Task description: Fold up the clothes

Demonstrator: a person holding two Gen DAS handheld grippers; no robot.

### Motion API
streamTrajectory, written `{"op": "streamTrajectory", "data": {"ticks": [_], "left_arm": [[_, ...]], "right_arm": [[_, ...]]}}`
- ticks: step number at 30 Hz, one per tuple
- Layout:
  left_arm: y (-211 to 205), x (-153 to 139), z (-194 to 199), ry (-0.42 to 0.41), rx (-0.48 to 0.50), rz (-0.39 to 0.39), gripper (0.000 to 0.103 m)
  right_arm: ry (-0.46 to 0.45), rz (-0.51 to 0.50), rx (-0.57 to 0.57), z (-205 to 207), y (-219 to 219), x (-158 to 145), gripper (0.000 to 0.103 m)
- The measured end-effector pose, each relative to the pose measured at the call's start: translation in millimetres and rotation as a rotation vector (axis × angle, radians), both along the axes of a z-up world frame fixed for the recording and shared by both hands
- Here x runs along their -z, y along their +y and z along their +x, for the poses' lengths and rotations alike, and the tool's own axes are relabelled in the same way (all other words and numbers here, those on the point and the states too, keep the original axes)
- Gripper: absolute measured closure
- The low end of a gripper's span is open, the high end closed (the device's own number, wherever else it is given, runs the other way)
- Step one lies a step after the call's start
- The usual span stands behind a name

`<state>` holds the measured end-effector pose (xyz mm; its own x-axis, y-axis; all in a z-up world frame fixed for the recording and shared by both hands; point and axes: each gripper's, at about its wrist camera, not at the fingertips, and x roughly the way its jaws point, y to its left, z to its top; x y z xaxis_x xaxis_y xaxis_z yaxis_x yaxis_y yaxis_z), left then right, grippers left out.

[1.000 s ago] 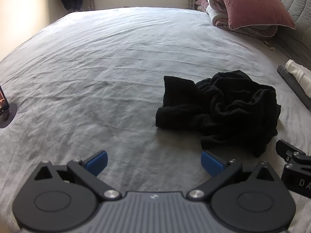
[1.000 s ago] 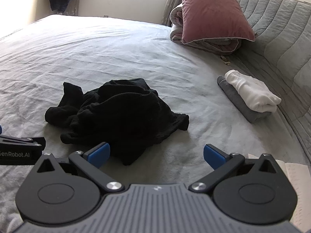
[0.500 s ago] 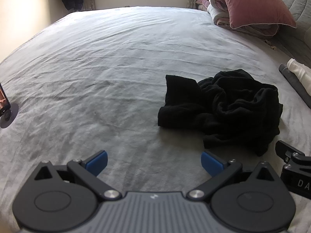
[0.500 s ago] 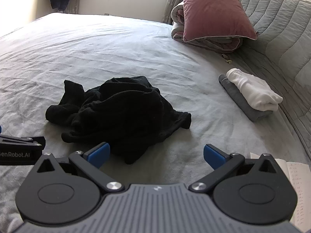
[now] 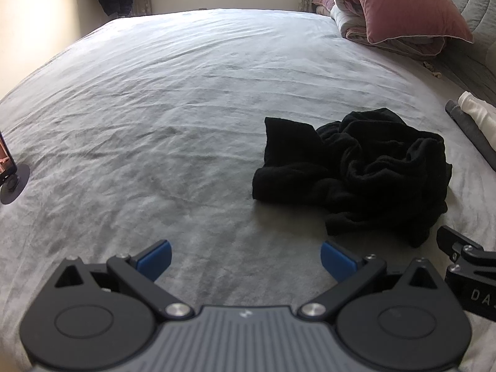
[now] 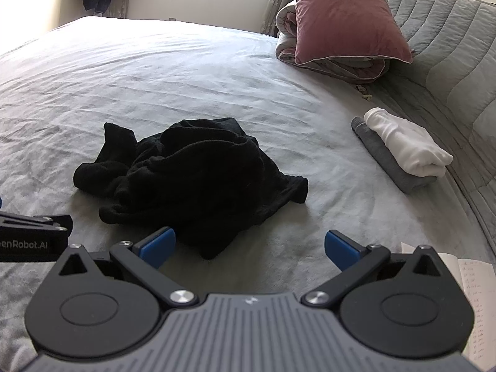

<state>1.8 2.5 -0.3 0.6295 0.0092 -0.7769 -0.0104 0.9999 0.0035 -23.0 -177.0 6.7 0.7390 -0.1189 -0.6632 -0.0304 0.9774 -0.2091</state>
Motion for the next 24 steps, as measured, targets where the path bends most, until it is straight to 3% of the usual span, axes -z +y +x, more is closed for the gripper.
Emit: {"op": "streamTrajectory", "data": {"ticks": [16, 24], "left_arm": [[3.2, -5.0, 5.1, 0.017, -0.024, -0.015, 0.001], [1.0, -31.7, 38.9, 0.003, -0.004, 0.036, 0.001]], "right_arm": [[0.014, 0.012, 0.013, 4.0, -0.4, -3.4, 0.000], [0.021, 0.125, 0.021, 35.7, -6.6, -34.3, 0.000]]}}
